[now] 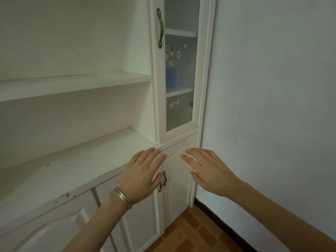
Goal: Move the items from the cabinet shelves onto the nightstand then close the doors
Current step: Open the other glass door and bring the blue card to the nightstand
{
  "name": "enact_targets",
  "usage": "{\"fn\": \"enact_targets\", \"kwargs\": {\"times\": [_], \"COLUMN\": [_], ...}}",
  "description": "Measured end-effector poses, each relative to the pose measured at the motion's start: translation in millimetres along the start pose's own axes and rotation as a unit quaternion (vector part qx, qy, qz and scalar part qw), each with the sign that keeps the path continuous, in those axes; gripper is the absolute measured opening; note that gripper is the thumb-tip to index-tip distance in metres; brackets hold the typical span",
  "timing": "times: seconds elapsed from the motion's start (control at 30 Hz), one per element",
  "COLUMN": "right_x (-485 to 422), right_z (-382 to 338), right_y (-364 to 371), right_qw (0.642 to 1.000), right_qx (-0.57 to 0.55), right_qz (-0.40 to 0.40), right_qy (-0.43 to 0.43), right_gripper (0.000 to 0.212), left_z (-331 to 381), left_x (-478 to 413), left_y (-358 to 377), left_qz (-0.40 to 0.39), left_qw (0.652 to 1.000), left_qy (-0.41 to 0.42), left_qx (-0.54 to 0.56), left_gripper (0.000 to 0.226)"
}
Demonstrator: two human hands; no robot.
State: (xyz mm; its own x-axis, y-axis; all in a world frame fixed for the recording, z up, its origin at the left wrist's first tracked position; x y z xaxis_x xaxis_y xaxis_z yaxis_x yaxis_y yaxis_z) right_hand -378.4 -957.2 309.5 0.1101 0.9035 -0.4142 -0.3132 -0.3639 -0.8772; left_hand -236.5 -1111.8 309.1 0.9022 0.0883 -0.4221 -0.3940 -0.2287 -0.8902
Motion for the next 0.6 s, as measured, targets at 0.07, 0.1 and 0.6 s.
{"fn": "enact_targets", "kwargs": {"times": [0.07, 0.1, 0.6], "right_x": [-28.0, -39.6, -231.7], "right_z": [18.7, 27.4, 198.8], "right_y": [6.6, 10.8, 39.0], "right_qw": [1.0, 1.0, 0.996], "right_qx": [-0.002, -0.001, 0.036], "right_qz": [0.006, 0.008, 0.044], "right_qy": [-0.007, -0.011, -0.07], "right_gripper": [0.046, 0.046, 0.044], "left_z": [-19.9, -27.3, -119.0], "left_x": [-29.5, -41.1, -239.6], "left_y": [2.8, 4.5, 26.8], "left_qz": [0.019, 0.023, 0.06], "left_qw": [1.0, 1.0, 0.991], "left_qy": [0.007, 0.01, -0.07], "left_qx": [-0.012, -0.011, -0.097], "left_gripper": [0.048, 0.048, 0.051]}}
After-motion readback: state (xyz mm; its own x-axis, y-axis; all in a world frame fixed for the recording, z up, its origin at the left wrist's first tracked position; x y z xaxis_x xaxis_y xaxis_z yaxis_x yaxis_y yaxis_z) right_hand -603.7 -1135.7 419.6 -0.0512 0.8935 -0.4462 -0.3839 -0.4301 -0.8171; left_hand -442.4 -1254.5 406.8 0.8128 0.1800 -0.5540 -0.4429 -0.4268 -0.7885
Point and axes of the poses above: each hand's wrist, its own x-axis away from the middle knuckle, its own y-axis out of the palm, z = x × y, the point moved 3 cm from there along -x, towards the middle knuckle, and after that the axes turned 6 degrees about -z, right-handed, at the moved point
